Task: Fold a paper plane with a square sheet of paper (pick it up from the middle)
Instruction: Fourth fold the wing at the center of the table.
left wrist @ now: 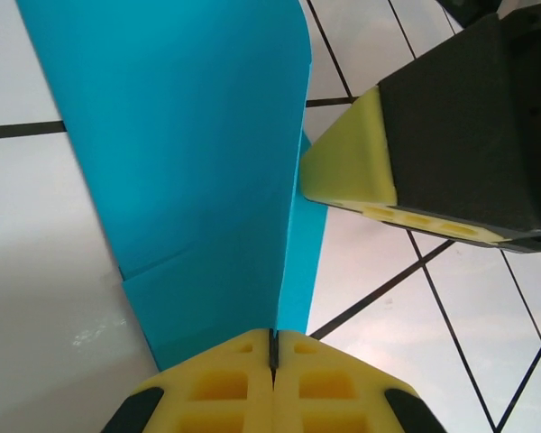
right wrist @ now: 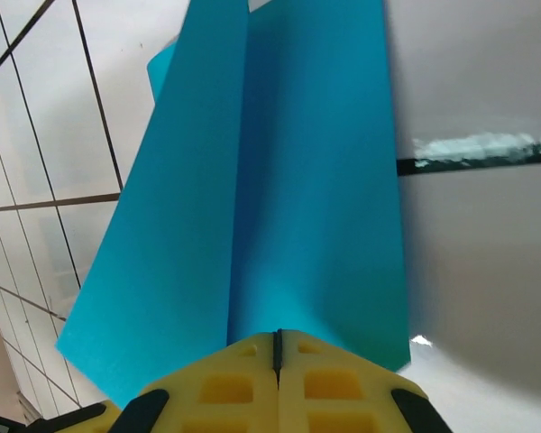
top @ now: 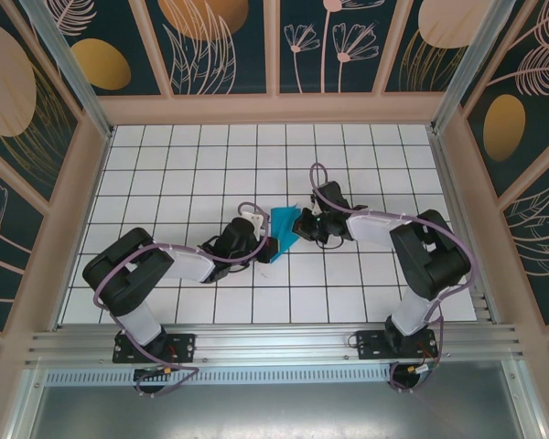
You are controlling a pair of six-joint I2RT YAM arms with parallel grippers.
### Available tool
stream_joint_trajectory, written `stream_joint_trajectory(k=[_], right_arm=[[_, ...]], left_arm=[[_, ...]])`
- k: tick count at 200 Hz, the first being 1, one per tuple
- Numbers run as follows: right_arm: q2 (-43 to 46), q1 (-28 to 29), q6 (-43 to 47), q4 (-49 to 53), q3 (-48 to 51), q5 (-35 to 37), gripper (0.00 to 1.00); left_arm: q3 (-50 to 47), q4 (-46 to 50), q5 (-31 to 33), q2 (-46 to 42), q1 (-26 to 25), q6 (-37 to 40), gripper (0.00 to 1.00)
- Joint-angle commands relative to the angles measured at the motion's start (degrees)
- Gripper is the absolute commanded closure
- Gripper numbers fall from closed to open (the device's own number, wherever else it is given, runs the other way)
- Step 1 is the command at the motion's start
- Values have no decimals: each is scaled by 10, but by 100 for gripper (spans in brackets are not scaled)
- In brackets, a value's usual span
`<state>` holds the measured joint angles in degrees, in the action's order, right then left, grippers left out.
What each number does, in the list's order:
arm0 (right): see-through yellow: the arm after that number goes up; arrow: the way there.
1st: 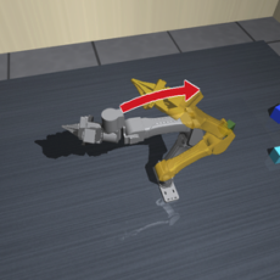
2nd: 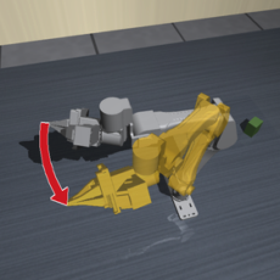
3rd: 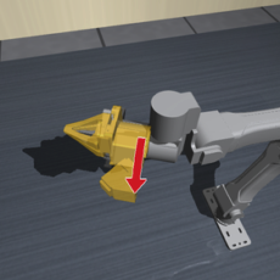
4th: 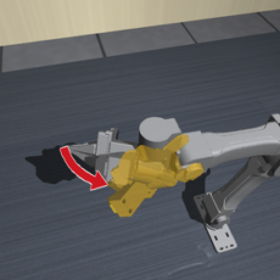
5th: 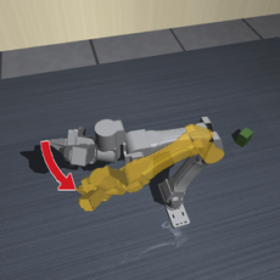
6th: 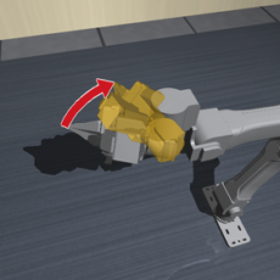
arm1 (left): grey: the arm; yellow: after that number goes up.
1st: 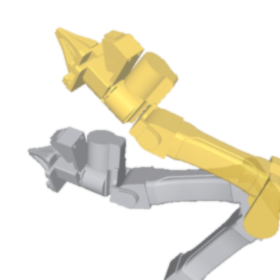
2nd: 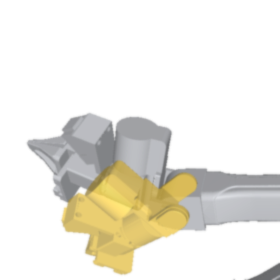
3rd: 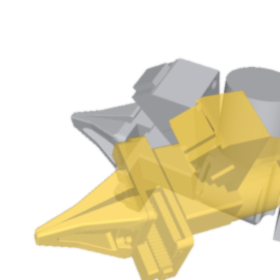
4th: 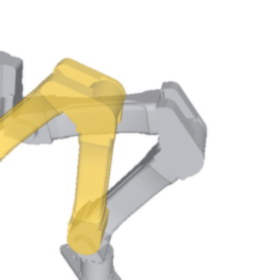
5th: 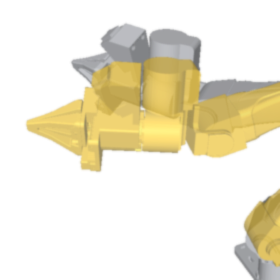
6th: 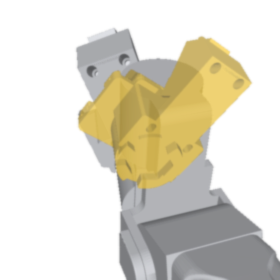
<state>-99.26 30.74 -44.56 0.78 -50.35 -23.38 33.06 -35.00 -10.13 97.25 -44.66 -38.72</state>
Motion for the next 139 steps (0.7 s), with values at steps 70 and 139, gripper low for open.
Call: stream_joint_trajectory(k=[70,139], right_arm=[[-57,3,47,24,-22,18,96],[-56,3,46,15,-13,21,96]], left_arm=[[-34,-87,-25,34,15,-67,100],[-67,-126,-5,26,19,-103,100]])
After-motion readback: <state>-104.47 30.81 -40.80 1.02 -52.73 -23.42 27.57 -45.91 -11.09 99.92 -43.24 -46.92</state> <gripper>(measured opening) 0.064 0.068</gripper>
